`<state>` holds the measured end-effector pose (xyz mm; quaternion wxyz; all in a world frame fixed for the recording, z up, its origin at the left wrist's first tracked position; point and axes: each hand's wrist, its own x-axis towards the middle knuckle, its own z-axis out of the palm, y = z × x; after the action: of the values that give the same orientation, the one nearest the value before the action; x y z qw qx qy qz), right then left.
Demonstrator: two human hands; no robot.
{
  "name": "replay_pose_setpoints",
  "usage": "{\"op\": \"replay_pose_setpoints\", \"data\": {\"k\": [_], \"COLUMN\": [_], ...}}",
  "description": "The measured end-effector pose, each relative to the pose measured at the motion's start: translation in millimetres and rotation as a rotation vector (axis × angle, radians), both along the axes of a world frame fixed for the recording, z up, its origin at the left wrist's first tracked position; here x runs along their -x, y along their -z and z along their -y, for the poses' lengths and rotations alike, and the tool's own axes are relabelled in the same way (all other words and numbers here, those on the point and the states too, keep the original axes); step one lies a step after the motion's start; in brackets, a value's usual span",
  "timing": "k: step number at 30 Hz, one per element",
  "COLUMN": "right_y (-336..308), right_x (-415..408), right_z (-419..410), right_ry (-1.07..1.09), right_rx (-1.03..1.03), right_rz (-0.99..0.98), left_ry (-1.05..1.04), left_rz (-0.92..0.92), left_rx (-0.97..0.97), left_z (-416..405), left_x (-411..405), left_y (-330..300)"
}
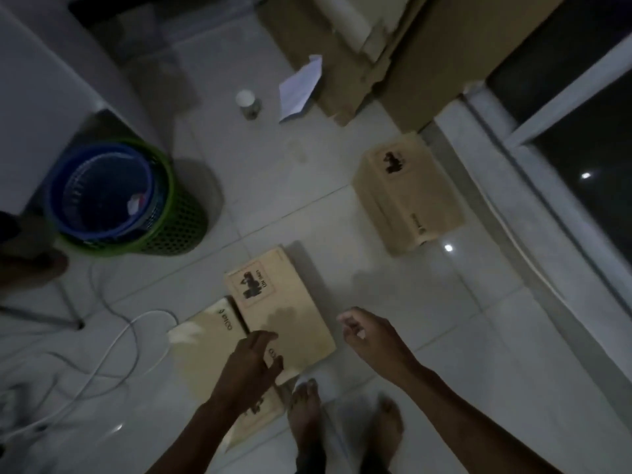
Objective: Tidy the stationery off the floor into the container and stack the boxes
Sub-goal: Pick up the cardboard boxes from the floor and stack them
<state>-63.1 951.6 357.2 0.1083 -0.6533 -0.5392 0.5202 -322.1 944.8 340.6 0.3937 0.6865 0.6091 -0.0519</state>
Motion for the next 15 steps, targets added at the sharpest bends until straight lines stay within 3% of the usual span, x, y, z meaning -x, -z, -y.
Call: {"op": "replay_pose_setpoints", "data": {"k": [3,9,15], "right_y": [48,123,158], "right_x": [22,70,60], "right_z": [-4,-2,25], "right_ry": [-0.11,-0.586,-0.522], "right_rx": [0.058,0.016,-0.16], "right_rz": [0.055,0.219,0.434], "left_ry": [-0.178,-0.63,-0.796], "left_rz": [0.009,0.199,0.31], "left_rx": [0.087,0.178,0.109], "left_z": [2,-17,-14], "left_x": [2,-3,-11], "left_y": [37,85,100]}}
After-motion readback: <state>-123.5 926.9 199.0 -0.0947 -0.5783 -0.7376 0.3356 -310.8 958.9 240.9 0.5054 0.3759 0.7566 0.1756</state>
